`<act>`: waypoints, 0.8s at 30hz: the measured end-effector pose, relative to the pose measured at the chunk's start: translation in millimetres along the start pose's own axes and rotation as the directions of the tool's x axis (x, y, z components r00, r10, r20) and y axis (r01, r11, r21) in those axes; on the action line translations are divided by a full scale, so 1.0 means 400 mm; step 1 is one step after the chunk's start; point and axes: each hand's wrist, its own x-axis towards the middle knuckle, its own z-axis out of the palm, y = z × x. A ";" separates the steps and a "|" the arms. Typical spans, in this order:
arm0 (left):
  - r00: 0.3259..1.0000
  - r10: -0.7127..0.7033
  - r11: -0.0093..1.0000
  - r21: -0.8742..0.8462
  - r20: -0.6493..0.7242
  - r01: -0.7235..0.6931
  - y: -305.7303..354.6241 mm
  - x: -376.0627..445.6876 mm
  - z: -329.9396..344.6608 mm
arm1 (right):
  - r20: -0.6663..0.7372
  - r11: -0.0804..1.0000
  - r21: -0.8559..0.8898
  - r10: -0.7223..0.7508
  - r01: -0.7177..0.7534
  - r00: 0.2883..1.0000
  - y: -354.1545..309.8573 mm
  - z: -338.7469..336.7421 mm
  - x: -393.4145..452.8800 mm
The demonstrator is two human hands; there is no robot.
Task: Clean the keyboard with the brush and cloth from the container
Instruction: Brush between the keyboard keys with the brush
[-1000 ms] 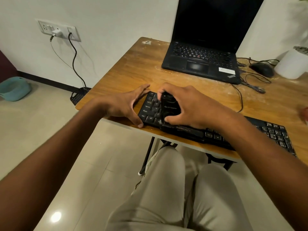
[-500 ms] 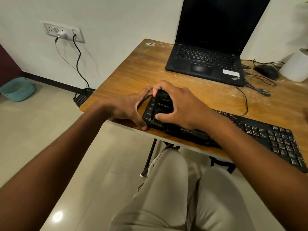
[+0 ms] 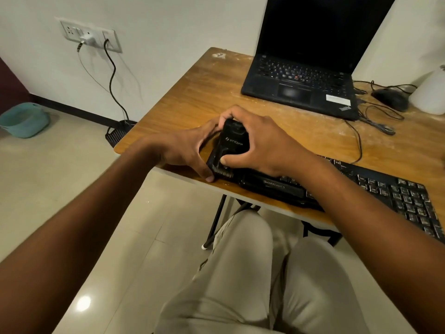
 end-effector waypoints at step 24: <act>1.000 -0.021 0.997 -0.079 0.020 0.023 0.013 -0.003 0.000 | -0.288 0.990 -0.133 -0.089 0.053 0.953 0.061 0.005 0.003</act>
